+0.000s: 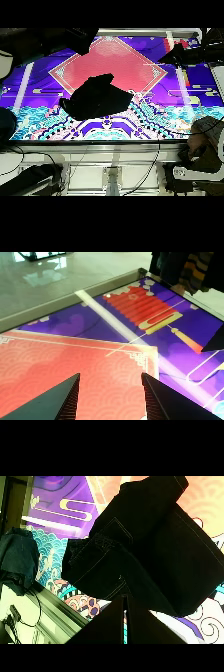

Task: Fold the clothes and pants, and hang the long-sleeved shirts on hangers.

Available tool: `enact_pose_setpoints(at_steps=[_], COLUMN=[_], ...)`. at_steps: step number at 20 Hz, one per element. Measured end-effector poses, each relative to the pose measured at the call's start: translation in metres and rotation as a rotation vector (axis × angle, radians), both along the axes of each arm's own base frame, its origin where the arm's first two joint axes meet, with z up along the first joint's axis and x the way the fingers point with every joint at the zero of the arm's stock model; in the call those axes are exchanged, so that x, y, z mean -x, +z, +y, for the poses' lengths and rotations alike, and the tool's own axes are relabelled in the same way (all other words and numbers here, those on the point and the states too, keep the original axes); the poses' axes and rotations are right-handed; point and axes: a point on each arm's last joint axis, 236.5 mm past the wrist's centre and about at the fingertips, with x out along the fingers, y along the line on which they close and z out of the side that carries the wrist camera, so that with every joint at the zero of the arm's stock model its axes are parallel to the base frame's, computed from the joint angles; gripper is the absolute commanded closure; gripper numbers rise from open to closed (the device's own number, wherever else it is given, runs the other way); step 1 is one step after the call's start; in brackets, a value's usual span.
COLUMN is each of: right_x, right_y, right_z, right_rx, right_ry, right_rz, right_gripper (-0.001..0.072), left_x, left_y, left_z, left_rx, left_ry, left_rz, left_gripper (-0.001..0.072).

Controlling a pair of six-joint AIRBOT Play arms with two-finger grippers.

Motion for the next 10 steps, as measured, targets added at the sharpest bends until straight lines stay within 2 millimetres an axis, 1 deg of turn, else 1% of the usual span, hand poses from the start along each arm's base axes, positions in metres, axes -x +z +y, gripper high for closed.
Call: enact_pose_setpoints(at_steps=[8, 10], right_x=[0.0000, 0.0000], right_y=[-0.0001, -0.0001], right_z=[-0.0001, -0.0001], right_rx=[0.000, 0.001], right_ry=[0.000, 0.000], right_rz=[0.000, 0.000], right_gripper=[0.0697, 0.0696], left_x=[0.0000, 0.0000], left_y=[0.0000, 0.0000], left_z=[0.0000, 0.0000], left_rx=[0.000, 0.000], left_ry=[0.000, 0.000], left_rz=[0.000, 0.000], left_gripper=[0.0274, 0.0288])
